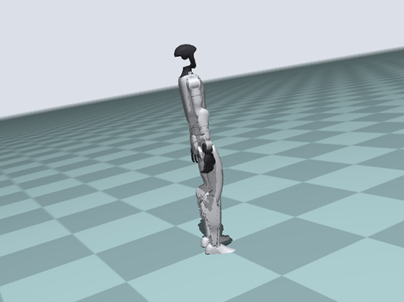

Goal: Upper body actions

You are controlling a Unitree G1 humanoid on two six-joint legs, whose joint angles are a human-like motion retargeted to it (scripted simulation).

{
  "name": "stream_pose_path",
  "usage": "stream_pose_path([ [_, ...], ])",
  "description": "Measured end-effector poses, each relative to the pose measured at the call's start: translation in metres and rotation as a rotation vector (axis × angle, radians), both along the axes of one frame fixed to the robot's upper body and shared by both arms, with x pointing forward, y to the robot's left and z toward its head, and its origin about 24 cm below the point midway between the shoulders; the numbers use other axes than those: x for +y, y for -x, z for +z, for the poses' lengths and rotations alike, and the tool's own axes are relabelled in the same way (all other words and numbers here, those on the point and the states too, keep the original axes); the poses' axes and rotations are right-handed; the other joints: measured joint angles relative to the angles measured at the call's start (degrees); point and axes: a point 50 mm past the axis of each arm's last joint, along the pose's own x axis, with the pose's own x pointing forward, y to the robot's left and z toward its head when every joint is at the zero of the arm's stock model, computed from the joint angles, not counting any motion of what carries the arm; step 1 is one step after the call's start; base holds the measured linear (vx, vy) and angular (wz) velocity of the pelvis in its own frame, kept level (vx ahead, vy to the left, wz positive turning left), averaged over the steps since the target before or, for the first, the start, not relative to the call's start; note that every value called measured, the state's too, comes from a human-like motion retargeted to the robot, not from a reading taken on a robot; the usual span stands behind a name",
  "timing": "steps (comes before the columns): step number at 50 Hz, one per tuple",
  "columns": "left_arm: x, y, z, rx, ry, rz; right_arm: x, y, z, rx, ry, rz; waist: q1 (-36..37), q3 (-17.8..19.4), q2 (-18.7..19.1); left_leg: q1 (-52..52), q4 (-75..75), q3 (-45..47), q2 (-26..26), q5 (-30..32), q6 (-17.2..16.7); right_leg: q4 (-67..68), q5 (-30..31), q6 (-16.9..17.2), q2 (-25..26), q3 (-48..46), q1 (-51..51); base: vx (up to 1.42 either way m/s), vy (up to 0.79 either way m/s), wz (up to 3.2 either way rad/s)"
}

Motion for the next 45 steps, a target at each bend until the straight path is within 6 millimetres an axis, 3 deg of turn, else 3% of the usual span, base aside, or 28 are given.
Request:
stream_pose_path([
  [20, 0.000, -0.002, 0.000, -0.004, -0.002, 0.016, -0.002, -0.006, 0.000, -0.059, 0.017, -0.013, -0.46, 0.24, -0.46, 0.07, -0.02, -0.14, -0.05, 0.08, -0.03, -0.10, -0.07, -0.05, 0.05, -0.14, 0.16, 0.00, 0.00, 0.00],
  [26, 0.000, -0.004, 0.000, -0.012, -0.002, 0.026, -0.024, -0.026, 0.004, -0.203, 0.107, -0.102, -0.48, 0.37, -0.65, 0.12, -0.02, -0.18, -0.06, 0.07, 0.01, -0.08, -0.05, -0.02, 0.04, -0.20, 0.19, 0.00, 0.00, 0.00],
  [30, 0.001, -0.006, 0.000, -0.018, -0.006, 0.034, -0.046, -0.054, 0.013, -0.368, 0.163, -0.252, -0.49, 0.42, -0.82, 0.13, -0.02, -0.10, -0.14, 0.07, 0.05, -0.11, 0.01, -0.02, -0.01, -0.19, 0.18, 0.00, 0.00, 0.00],
  [35, 0.003, -0.007, 0.000, -0.018, -0.009, 0.048, -0.067, -0.117, 0.040, -0.717, 0.180, -0.472, -0.91, 0.55, -0.84, 0.06, -0.05, -0.05, -0.16, 0.11, 0.10, -0.08, 0.04, -0.01, -0.01, -0.17, 0.09, 0.00, 0.00, 0.00],
  [40, 0.004, -0.004, 0.000, -0.009, -0.013, 0.060, -0.078, -0.188, 0.097, -1.135, 0.150, -0.612, -1.67, 0.36, -0.65, 0.00, -0.04, 0.26, -0.02, 0.06, 0.11, -0.06, 0.12, -0.02, 0.12, 0.03, -0.09, 0.00, 0.00, 0.00],
  [45, 0.004, -0.002, 0.000, -0.003, -0.015, 0.077, -0.091, -0.238, 0.173, -1.548, 0.121, -0.758, -2.30, -0.30, -0.57, -0.20, 0.00, 0.18, 0.01, 0.09, 0.13, -0.12, 0.15, -0.01, 0.18, -0.02, -0.21, 0.00, 0.00, 0.00],
])
